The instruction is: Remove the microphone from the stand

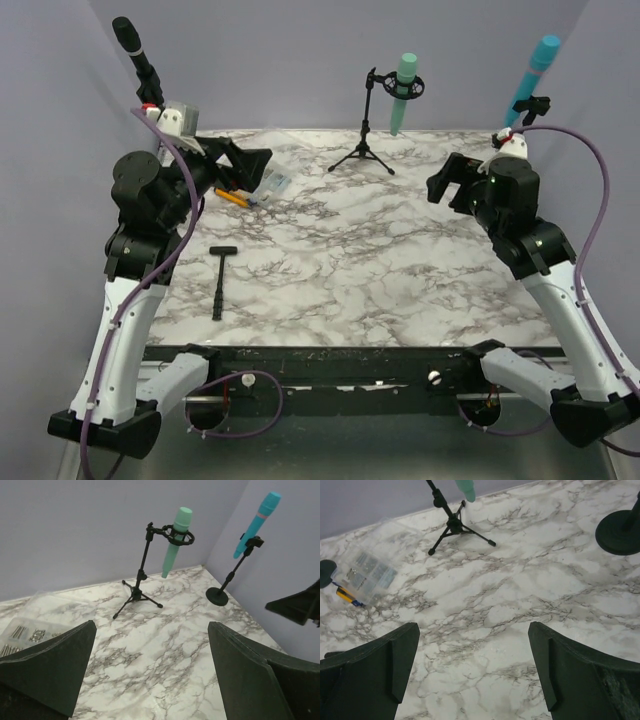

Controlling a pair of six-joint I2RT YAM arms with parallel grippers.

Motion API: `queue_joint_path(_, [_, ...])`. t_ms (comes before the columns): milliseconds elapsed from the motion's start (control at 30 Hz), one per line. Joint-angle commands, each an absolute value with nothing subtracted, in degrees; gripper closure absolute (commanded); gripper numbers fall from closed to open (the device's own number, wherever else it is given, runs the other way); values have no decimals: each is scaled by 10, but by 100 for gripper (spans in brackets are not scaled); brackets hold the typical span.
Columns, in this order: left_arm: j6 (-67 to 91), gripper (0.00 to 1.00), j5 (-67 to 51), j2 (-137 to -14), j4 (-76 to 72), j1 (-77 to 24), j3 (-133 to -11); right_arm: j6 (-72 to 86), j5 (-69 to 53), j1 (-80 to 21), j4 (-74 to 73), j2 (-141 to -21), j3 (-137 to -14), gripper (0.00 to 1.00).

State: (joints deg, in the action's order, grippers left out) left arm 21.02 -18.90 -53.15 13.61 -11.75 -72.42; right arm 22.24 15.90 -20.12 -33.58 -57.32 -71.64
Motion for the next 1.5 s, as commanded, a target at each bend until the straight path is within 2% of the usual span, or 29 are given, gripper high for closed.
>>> queue_joint_path(0, [182,1,-228,-569,203,-137,-815,210,118,-198,-284,-610,-695,0])
queue_joint_path(233, [156,1,-221,-539,167,-139,-715,208,93,-198,-176,-697,-687,0])
queue_joint_path(467, [144,1,-223,-531,163,-159,-700,236,53,-201,-52,-844,-730,0])
queue_joint_path(667, [142,2,-211,-530,158,-168,-693,214,136,-232,58,-970,-780,0])
queue_joint_path(833, [150,1,-222,-536,156,-170,-693,191,150,-243,134,-1070,-839,0])
queue_joint_path(1067, [148,1,-218,-540,154,-181,-689,174,192,-243,123,-1228,-997,1])
queue_joint_path(1267, [134,1,-196,-549,160,-197,-688,142,229,-242,110,-1308,-1087,3])
queue_joint_path(1467, [128,1,-189,-556,160,-206,-686,114,243,-243,113,-1365,-1140,13])
